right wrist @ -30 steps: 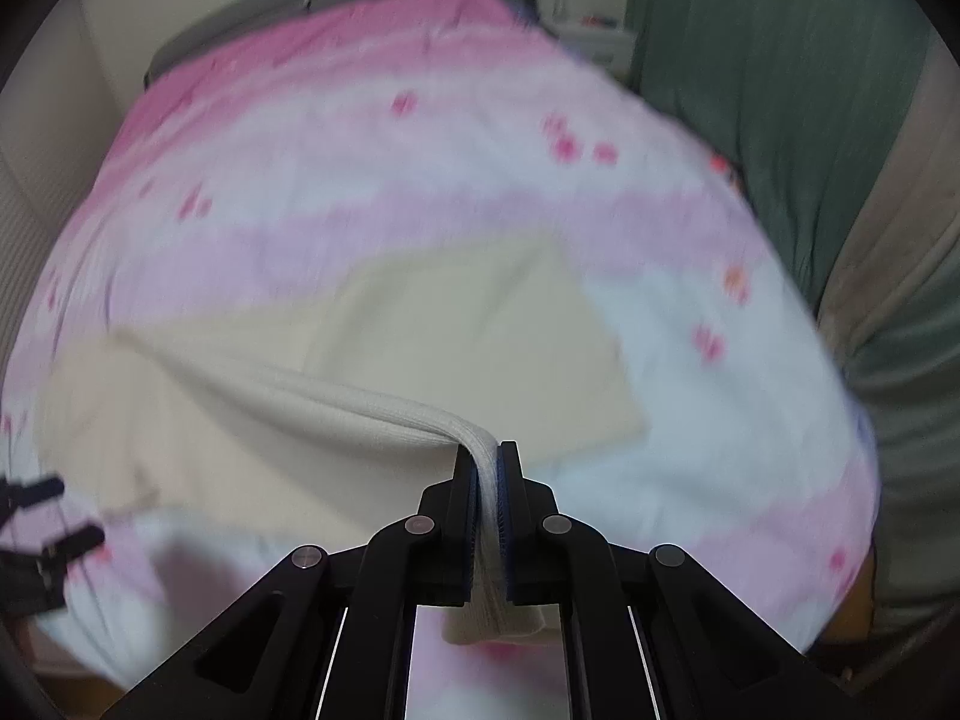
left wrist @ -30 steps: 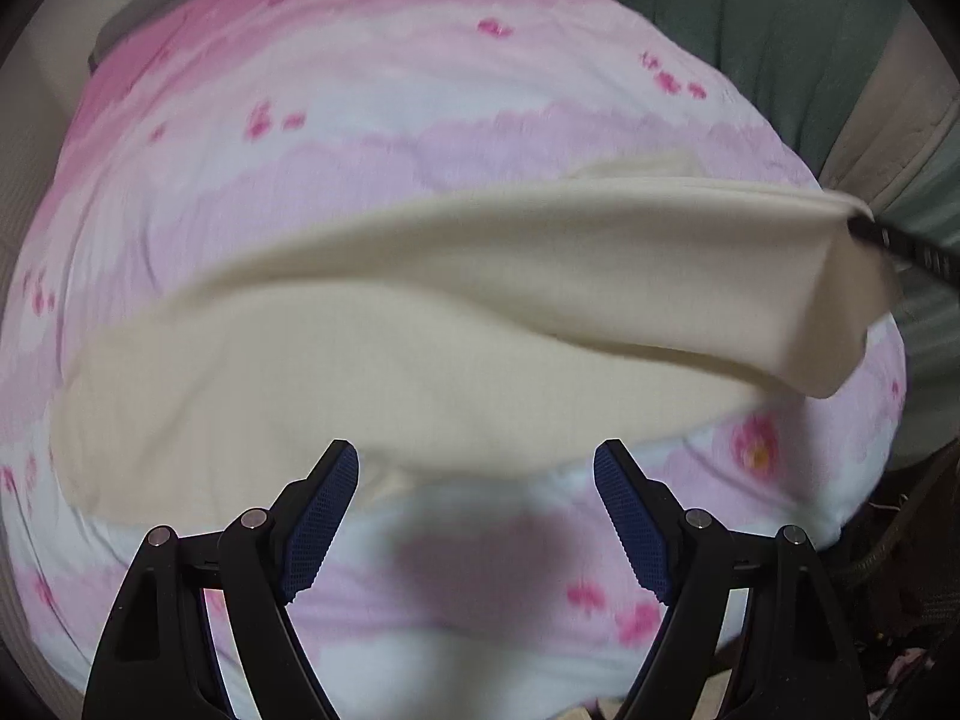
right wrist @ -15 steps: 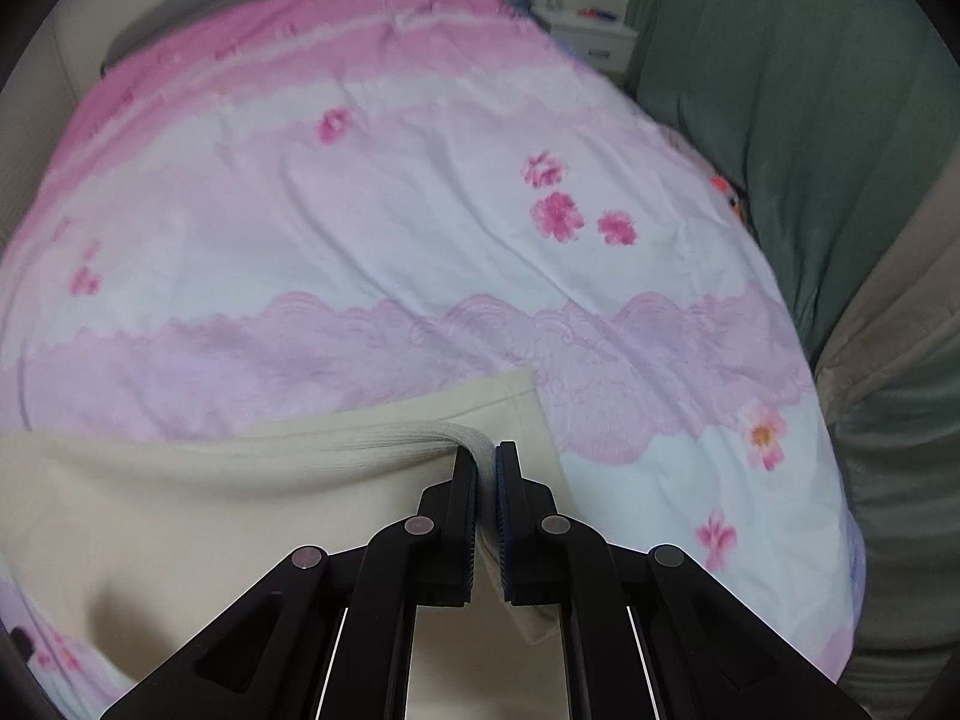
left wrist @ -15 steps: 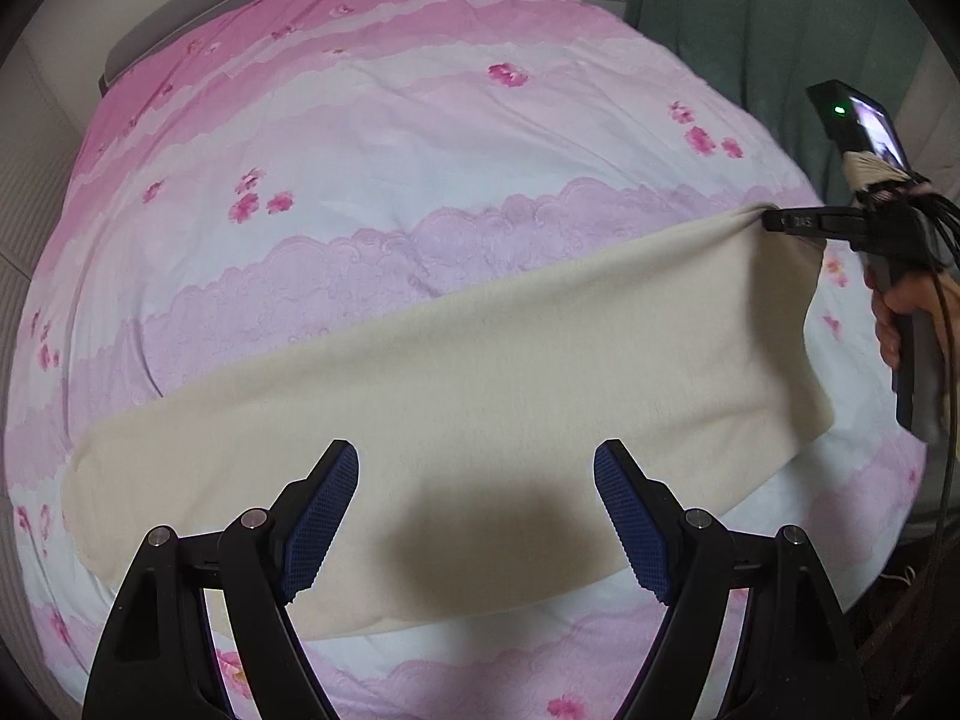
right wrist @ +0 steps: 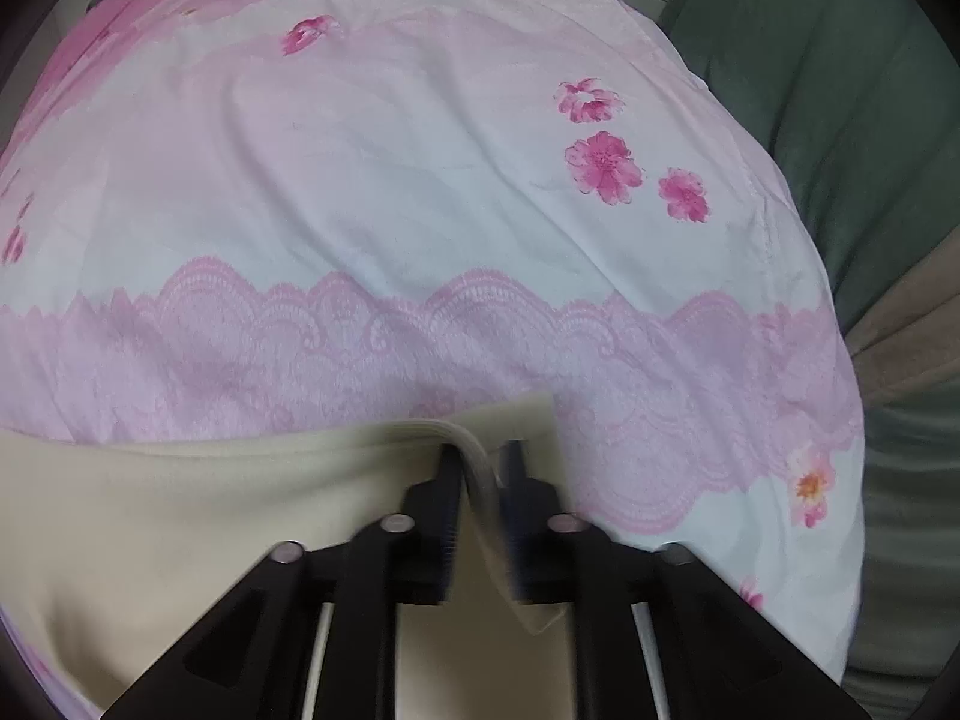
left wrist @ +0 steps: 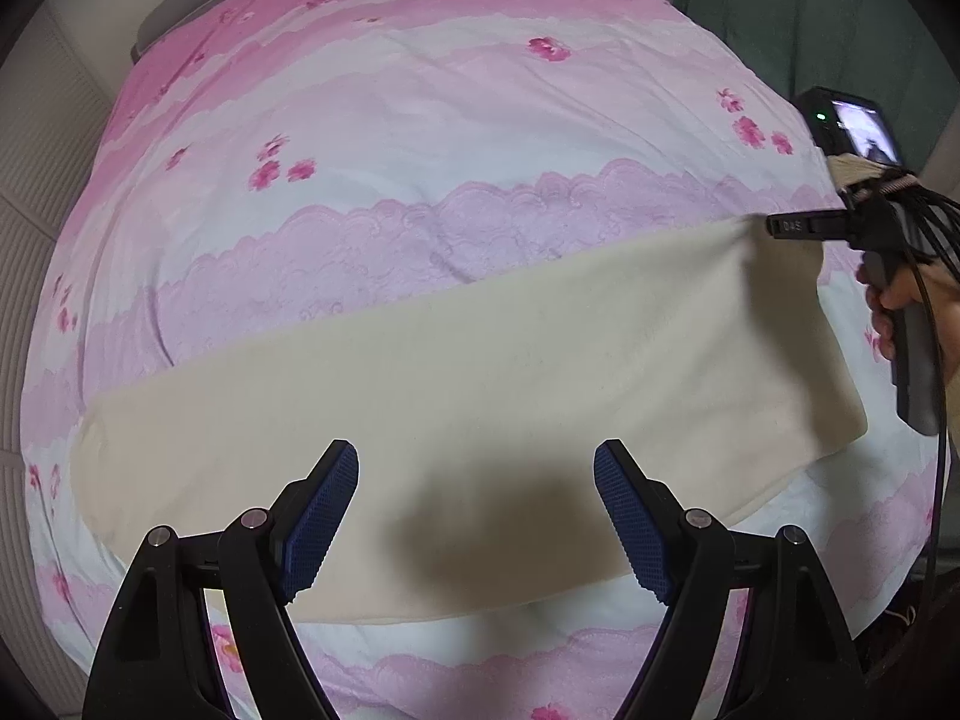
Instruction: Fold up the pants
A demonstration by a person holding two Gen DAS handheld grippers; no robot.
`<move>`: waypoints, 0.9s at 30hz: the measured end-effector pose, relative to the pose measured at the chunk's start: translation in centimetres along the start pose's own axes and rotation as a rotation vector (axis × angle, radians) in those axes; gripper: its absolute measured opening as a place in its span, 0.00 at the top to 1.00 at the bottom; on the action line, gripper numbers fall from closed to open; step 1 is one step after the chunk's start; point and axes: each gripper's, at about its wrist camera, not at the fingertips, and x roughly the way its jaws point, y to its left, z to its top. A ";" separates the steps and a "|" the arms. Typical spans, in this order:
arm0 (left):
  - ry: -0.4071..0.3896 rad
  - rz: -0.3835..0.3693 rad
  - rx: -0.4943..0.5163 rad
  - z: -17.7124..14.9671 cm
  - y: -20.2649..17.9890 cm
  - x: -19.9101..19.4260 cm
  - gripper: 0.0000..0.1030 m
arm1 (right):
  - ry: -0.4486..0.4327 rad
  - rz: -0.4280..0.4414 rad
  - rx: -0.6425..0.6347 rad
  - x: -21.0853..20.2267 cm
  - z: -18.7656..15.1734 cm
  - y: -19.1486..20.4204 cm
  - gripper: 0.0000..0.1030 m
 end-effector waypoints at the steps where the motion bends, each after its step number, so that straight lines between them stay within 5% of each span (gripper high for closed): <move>1: -0.003 0.001 -0.003 -0.1 0.0 -0.2 0.21 | -0.012 -0.038 -0.009 -0.5 -0.1 0.0 0.51; 5: -0.030 -0.011 -0.013 -1.2 0.5 -1.6 0.21 | -0.102 -0.115 -0.029 -4.0 -0.9 -0.8 0.42; 16: -0.098 0.006 -0.104 -10.2 4.0 -7.6 0.17 | -0.264 0.115 -0.069 -16.6 -9.8 0.6 0.35; 21: -0.076 0.035 -0.058 -14.2 3.1 -7.8 0.16 | -0.233 0.144 -0.056 -16.3 -15.4 0.6 0.35; 27: -0.001 -0.017 -0.034 -16.6 0.9 -6.1 0.16 | -0.127 0.172 0.053 -13.3 -21.1 -2.1 0.35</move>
